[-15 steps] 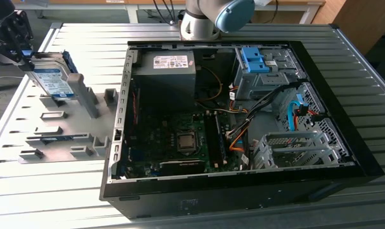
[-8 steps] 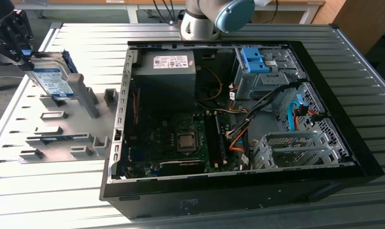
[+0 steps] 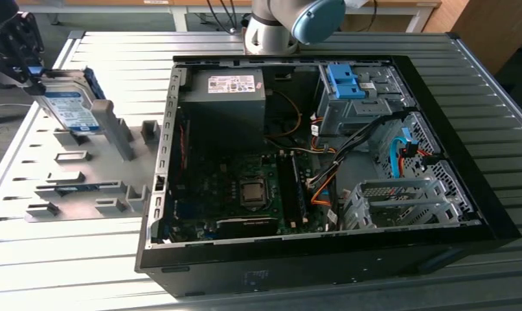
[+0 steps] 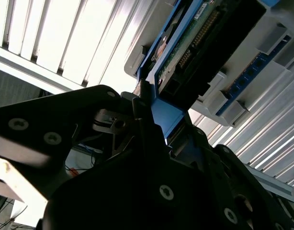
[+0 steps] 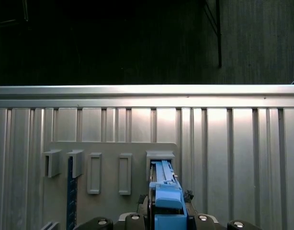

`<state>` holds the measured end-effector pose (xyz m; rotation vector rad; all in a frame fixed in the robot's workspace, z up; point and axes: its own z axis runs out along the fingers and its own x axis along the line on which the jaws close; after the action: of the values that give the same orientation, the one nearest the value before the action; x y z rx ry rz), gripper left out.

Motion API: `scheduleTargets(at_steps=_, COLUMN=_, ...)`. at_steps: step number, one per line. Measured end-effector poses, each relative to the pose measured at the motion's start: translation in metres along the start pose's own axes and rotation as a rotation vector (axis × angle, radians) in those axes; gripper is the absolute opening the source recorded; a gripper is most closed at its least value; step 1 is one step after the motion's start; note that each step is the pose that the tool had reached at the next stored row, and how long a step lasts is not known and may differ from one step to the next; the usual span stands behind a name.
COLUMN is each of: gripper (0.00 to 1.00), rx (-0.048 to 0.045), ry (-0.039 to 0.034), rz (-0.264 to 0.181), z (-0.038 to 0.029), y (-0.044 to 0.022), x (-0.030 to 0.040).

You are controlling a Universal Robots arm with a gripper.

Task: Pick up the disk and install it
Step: 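Pick up the disk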

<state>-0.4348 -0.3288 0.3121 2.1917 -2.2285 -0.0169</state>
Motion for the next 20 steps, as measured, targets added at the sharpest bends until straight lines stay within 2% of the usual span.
scheduleTargets(at_steps=20, gripper=0.36, rx=0.0001, ry=0.0, rz=0.0, z=-0.0065, y=0.0001, x=0.0)
